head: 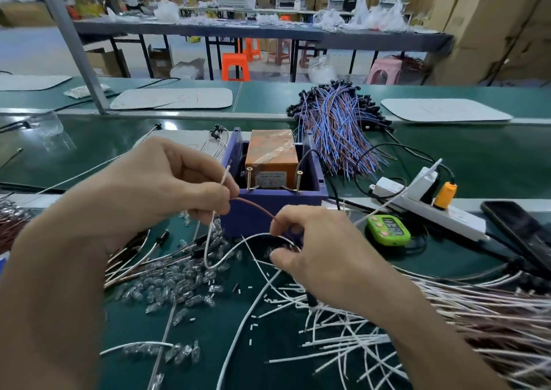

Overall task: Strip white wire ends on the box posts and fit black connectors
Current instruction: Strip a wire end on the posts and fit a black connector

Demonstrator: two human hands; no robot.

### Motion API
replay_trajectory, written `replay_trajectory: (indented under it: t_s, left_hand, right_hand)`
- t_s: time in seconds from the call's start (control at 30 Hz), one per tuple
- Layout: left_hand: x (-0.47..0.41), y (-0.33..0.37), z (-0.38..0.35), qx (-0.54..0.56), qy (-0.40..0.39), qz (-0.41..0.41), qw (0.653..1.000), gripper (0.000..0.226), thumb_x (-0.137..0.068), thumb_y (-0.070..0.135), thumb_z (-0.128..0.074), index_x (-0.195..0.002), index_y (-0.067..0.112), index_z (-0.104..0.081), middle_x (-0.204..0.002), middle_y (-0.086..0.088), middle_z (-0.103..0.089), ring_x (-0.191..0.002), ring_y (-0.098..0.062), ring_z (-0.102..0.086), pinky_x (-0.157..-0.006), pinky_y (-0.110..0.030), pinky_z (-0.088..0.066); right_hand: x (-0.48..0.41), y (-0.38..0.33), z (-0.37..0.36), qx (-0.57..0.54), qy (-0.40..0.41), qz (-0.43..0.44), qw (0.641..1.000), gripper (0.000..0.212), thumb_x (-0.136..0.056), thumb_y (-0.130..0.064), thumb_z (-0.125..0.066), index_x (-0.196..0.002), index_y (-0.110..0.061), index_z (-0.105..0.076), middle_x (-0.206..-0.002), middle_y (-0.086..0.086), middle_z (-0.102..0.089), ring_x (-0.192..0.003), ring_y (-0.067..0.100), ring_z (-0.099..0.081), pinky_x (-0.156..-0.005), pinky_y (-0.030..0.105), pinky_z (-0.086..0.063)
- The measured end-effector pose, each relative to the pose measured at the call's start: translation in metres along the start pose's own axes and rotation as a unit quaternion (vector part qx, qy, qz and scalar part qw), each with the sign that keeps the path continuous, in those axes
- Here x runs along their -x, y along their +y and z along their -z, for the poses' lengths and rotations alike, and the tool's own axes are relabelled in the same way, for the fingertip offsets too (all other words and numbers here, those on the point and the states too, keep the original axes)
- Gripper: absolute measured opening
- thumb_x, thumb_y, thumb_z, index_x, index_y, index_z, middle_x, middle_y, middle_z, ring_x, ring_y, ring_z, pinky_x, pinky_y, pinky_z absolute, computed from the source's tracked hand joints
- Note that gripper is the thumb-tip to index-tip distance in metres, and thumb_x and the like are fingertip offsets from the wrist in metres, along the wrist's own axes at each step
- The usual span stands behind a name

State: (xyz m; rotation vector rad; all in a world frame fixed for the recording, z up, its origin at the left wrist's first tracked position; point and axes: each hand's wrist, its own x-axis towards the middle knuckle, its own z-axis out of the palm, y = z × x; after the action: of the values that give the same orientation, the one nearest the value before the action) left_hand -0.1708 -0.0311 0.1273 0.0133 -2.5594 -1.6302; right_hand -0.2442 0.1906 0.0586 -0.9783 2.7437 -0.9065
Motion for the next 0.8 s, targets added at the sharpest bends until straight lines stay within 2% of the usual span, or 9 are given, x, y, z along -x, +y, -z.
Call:
replay_trajectory:
  t_s: [0.07, 0.17, 0.23, 0.3, 0.43, 0.53, 0.63, 0.7, 0.8]
  left_hand:
    - [0.001, -0.001, 0.004, 0.001, 0.009, -0.002, 1.0, 0.031, -0.051, 0.03, -0.09, -0.079, 0.016, -0.083, -0.074, -0.017, -0.076, -0.057, -0.017, -0.07, -0.056, -0.02, -0.058]
    - [0.003, -0.005, 0.011, 0.006, 0.024, 0.01, 1.0, 0.031, -0.054, 0.033, -0.084, -0.08, 0.017, -0.083, -0.075, -0.016, -0.077, -0.06, -0.017, -0.071, -0.058, -0.02, -0.059]
    - [0.004, -0.01, 0.014, -0.003, 0.033, 0.025, 0.999, 0.026, -0.057, 0.029, -0.085, -0.081, 0.017, -0.083, -0.076, -0.015, -0.077, -0.062, -0.017, -0.072, -0.06, -0.02, -0.059]
    - [0.005, -0.016, 0.016, -0.013, 0.048, 0.041, 0.998, 0.013, -0.068, 0.017, -0.085, -0.081, 0.017, -0.083, -0.076, -0.014, -0.077, -0.062, -0.015, -0.071, -0.06, -0.019, -0.059]
    - [0.012, -0.033, 0.013, -0.024, 0.074, 0.074, 0.994, 0.015, -0.081, 0.002, -0.08, -0.079, 0.017, -0.083, -0.075, -0.015, -0.077, -0.059, -0.013, -0.068, -0.061, -0.022, -0.058]
    - [0.021, -0.045, 0.004, 0.009, 0.061, 0.086, 0.994, 0.017, -0.082, 0.0, -0.079, -0.08, 0.015, -0.083, -0.075, -0.015, -0.076, -0.06, -0.014, -0.067, -0.059, -0.021, -0.058]
    - [0.03, -0.055, -0.002, 0.056, 0.069, 0.078, 0.993, 0.018, -0.083, -0.001, -0.076, -0.08, 0.015, -0.083, -0.076, -0.014, -0.076, -0.061, -0.014, -0.067, -0.06, -0.019, -0.056]
    - [0.034, -0.061, -0.001, 0.072, 0.094, 0.075, 0.99, 0.019, -0.084, 0.0, -0.075, -0.081, 0.016, -0.083, -0.076, -0.015, -0.076, -0.061, -0.014, -0.066, -0.06, -0.019, -0.056]
    - [0.044, -0.07, 0.002, 0.068, 0.145, 0.089, 0.983, 0.019, -0.083, 0.0, -0.076, -0.082, 0.017, -0.083, -0.078, -0.016, -0.077, -0.064, -0.017, -0.067, -0.06, -0.018, -0.057]
  right_hand:
    - [0.01, 0.001, -0.014, 0.006, 0.003, -0.012, 1.0, 0.036, -0.087, -0.033, -0.071, -0.118, -0.04, -0.054, -0.098, -0.018, -0.066, -0.091, 0.009, -0.059, -0.082, 0.029, -0.049]
    - [0.018, 0.008, -0.035, 0.003, -0.008, -0.035, 0.999, 0.05, -0.092, -0.02, -0.065, -0.13, -0.045, -0.044, -0.1, -0.013, -0.068, -0.09, 0.015, -0.062, -0.085, 0.037, -0.054]
    - [0.021, 0.015, -0.046, -0.029, -0.003, -0.058, 0.998, 0.047, -0.093, -0.014, -0.064, -0.129, -0.041, -0.051, -0.09, -0.016, -0.069, -0.082, 0.006, -0.063, -0.078, 0.027, -0.055]
    - [0.025, 0.019, -0.051, -0.077, 0.004, -0.084, 0.993, 0.035, -0.092, -0.012, -0.063, -0.117, -0.037, -0.063, -0.079, -0.017, -0.07, -0.072, 0.001, -0.064, -0.065, 0.014, -0.049]
    - [0.028, 0.027, -0.048, -0.09, 0.045, -0.098, 0.99, 0.017, -0.089, -0.02, -0.069, -0.097, -0.035, -0.071, -0.077, -0.02, -0.07, -0.073, -0.007, -0.064, -0.062, 0.008, -0.046]
    - [0.027, 0.021, -0.053, -0.077, 0.026, -0.105, 0.991, 0.024, -0.086, -0.04, -0.074, -0.109, -0.035, -0.069, -0.085, -0.02, -0.068, -0.077, -0.003, -0.063, -0.067, 0.012, -0.047]
    - [0.024, 0.009, -0.071, 0.04, 0.001, -0.1, 0.994, 0.041, -0.085, -0.053, -0.068, -0.121, -0.034, -0.062, -0.102, -0.01, -0.068, -0.095, 0.016, -0.062, -0.086, 0.033, -0.051]
    - [0.021, 0.002, -0.078, 0.081, 0.012, -0.092, 0.992, 0.033, -0.089, -0.046, -0.068, -0.119, -0.033, -0.061, -0.102, -0.005, -0.07, -0.1, 0.023, -0.062, -0.088, 0.035, -0.049]
    - [0.02, 0.001, -0.075, 0.045, 0.027, -0.095, 0.994, 0.026, -0.09, -0.024, -0.066, -0.115, -0.031, -0.066, -0.093, -0.007, -0.073, -0.091, 0.021, -0.065, -0.082, 0.032, -0.052]
